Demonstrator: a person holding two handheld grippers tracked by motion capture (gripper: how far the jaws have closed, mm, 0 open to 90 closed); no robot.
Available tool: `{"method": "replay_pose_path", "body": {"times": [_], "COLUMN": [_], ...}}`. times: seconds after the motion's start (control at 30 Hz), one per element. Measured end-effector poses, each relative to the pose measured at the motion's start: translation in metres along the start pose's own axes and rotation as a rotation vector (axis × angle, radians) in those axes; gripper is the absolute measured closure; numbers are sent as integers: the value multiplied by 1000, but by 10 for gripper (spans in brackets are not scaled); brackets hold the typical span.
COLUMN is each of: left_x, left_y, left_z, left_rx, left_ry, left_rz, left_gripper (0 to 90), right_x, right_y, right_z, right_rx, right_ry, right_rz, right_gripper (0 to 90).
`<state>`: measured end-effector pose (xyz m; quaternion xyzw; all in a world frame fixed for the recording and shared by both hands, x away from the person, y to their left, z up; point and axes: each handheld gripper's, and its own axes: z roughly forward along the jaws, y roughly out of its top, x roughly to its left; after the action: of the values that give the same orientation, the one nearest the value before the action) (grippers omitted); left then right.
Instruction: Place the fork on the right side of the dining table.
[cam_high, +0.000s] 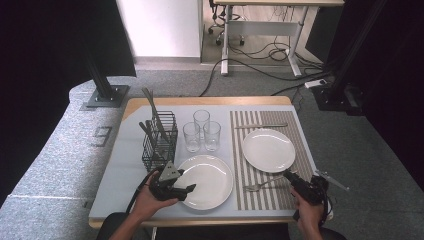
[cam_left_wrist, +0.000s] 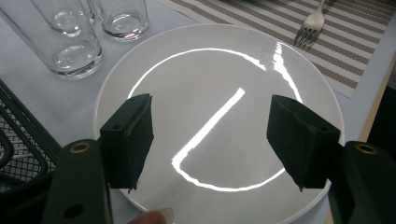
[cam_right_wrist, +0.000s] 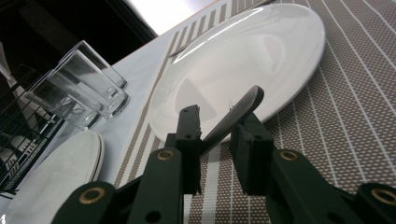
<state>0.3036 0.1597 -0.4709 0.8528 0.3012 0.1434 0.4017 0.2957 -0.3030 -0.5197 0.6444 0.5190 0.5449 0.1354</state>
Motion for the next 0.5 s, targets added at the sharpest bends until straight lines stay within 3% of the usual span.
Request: {"method": "replay_pose_path", "body": {"times": [0.13,0.5], "left_x": [0,0], "left_y": [0,1], "left_z": [0,0], "left_rx": [-2,-7], "left_ry": [-1,-13], "left_rz": [-1,-3], "left_gripper": [318,318], "right_x": [-4,-11], "right_y": [-1,-4], "right_z": [1,3], "right_rx": [9,40], "right_ry": [-7,-42], "right_rz": [42,99], "right_gripper": [729,708]}}
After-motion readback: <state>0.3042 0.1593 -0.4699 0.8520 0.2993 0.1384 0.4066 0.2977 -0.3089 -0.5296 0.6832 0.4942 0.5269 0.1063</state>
